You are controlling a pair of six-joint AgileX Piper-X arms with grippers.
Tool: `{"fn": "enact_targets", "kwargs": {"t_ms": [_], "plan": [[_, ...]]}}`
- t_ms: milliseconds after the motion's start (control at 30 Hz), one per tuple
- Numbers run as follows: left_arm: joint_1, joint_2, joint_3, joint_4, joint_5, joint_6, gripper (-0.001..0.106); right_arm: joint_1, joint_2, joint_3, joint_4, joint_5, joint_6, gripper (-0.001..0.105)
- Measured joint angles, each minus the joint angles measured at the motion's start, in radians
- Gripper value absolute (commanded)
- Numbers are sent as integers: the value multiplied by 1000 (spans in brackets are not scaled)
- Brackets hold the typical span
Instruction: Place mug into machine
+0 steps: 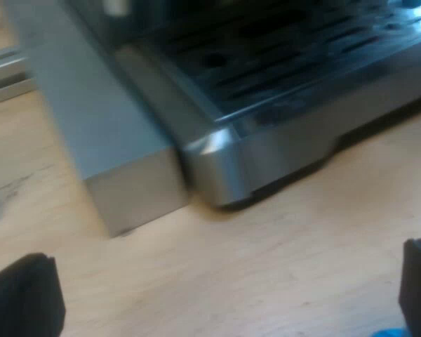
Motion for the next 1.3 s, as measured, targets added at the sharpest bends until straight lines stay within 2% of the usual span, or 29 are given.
{"fn": "enact_targets", "kwargs": {"t_ms": [67,200,600,867,1033,1167,1300], "plan": [[0,0,0,0,-24,0,105,0,0,0,0,0,0,66],[0,0,0,0,-25,0,105,0,0,0,0,0,0,66],[0,0,0,0,76,0,105,0,0,0,0,0,0,66],[0,0,0,0,78,0,105,0,0,0,0,0,0,66],[0,0,0,-2,83,0,105,0,0,0,-7,0,24,66],[0,0,0,-35,82,0,105,0,0,0,-12,0,24,65],[0,0,0,-78,82,-46,105,0,0,0,-23,0,24,65]]}}
